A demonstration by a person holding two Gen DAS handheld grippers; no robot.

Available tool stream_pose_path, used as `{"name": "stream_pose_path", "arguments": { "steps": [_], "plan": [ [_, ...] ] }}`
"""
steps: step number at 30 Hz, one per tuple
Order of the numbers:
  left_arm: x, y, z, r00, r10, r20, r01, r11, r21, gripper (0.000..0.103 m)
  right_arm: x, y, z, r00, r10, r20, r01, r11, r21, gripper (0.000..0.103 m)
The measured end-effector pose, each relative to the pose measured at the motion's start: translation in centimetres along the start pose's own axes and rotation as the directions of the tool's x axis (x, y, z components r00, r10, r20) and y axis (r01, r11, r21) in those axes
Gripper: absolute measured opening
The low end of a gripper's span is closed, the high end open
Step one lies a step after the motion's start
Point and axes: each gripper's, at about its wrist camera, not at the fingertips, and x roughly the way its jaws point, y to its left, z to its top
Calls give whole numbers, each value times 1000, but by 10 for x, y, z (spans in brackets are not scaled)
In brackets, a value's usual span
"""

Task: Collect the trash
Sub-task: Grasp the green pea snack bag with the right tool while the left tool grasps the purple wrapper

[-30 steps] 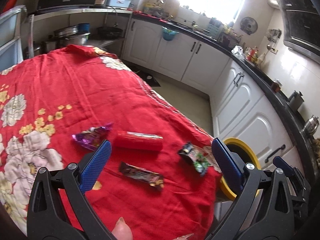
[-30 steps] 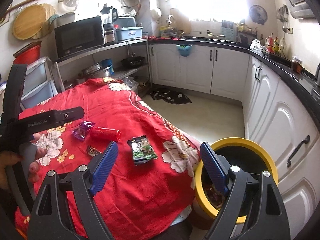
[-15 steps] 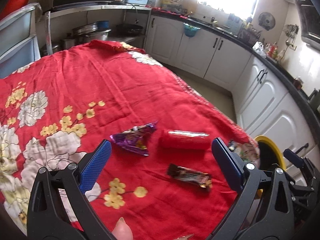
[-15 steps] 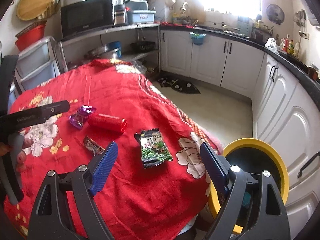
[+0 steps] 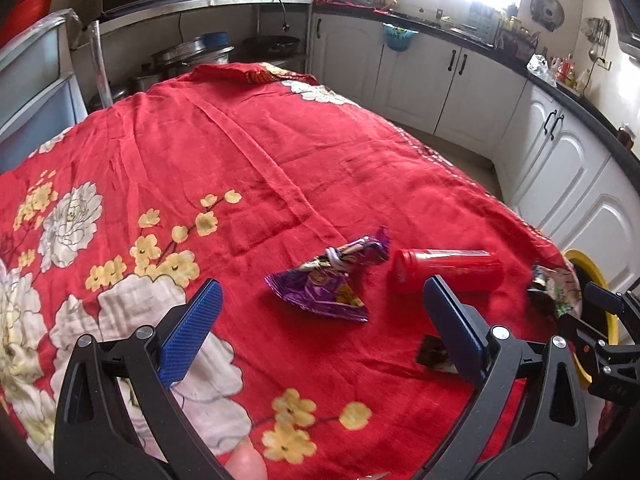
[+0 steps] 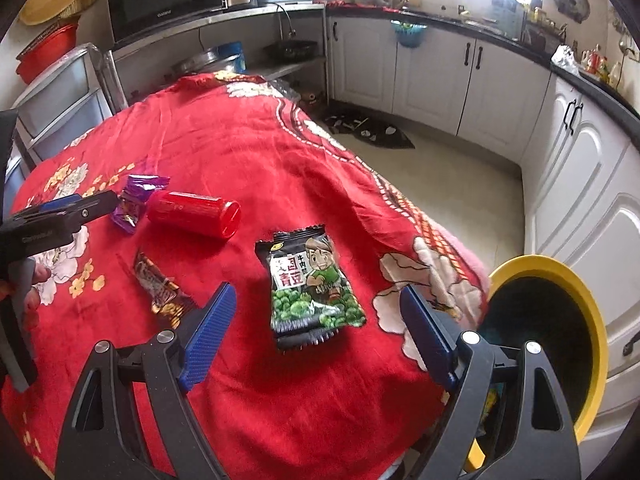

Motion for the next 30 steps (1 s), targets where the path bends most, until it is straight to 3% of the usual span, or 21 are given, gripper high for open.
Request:
{"name": "stream_pose_path", "arguments": {
  "steps": [5, 8, 12, 17, 30],
  "plan": [
    [15, -3, 4, 1000, 10, -19, -10, 999, 41, 92, 22, 0, 3, 999, 11, -48, -10, 1000, 13, 77],
    [23, -5, 7, 1000, 10, -24, -9, 998, 67, 92, 31, -1, 1, 996, 30, -78, -28, 999, 29, 65],
    [32, -2, 11, 999, 16, -44, -12, 997, 73, 74, 34, -1, -2, 996, 40, -80, -37, 998, 42, 50],
    [43, -4, 7, 996, 26, -89, -18, 996, 86, 49, 28, -3, -6, 996, 59, -65, -55, 997, 55, 49],
    [28, -8, -12, 996, 20, -87, -12, 996, 84, 27, 4, -2, -24, 995, 94, -41, -91, 993, 74, 48]
  ]
}}
